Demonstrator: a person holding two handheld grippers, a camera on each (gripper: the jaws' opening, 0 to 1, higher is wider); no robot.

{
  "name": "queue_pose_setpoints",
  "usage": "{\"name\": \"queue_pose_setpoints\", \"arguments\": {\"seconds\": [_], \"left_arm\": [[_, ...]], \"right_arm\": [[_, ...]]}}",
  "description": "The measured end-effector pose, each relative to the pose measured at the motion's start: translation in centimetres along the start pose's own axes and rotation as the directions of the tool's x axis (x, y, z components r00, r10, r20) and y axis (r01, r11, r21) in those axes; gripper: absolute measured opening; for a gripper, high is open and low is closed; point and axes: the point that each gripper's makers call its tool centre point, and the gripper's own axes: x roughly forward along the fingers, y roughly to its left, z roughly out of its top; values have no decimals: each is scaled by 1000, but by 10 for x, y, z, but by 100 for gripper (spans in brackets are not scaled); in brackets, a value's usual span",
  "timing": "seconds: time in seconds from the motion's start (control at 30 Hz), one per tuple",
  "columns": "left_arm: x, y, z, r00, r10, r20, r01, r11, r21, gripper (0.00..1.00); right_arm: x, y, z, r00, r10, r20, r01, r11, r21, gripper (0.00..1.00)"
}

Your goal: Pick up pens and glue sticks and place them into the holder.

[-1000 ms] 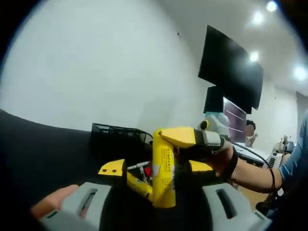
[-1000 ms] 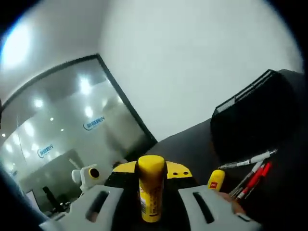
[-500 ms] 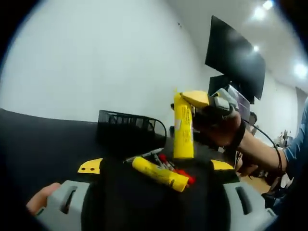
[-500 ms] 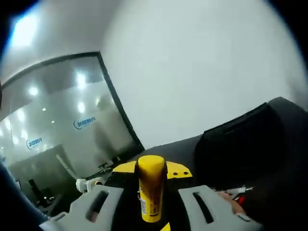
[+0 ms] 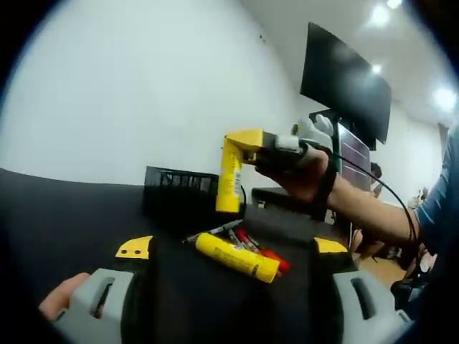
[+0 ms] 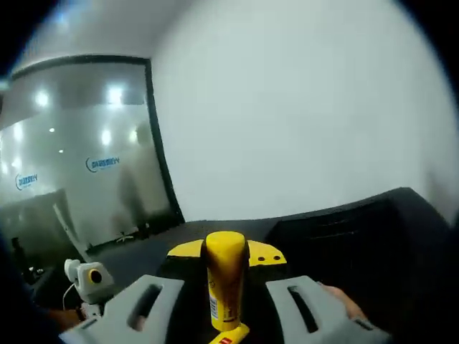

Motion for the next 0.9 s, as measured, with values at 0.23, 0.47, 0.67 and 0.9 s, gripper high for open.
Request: {"name": "queue_pose_setpoints", "arguments": {"seconds": [0.23,0.47,0.67,0.9], "left_arm": [[-1,0,4,1000,-6,26,6,1000,-20,83],[1,-5,-1,1000,-18,-3,18,1000,19,83],[0,-4,1,1000,-22,10,21,1000,9,82],[1,-6,-1,1000,-27,-4,28,999,25,81]], "right_arm": [[22,-19,0,998,-58,2,58,992,-115,17],[39,-39,-3,994,-110,15,111,983,-145,17],[50,-50,-8,991,-135,25,137,979,-150,17],[61,-57,-10,988,-149,32,153,975,-159,17]]}}
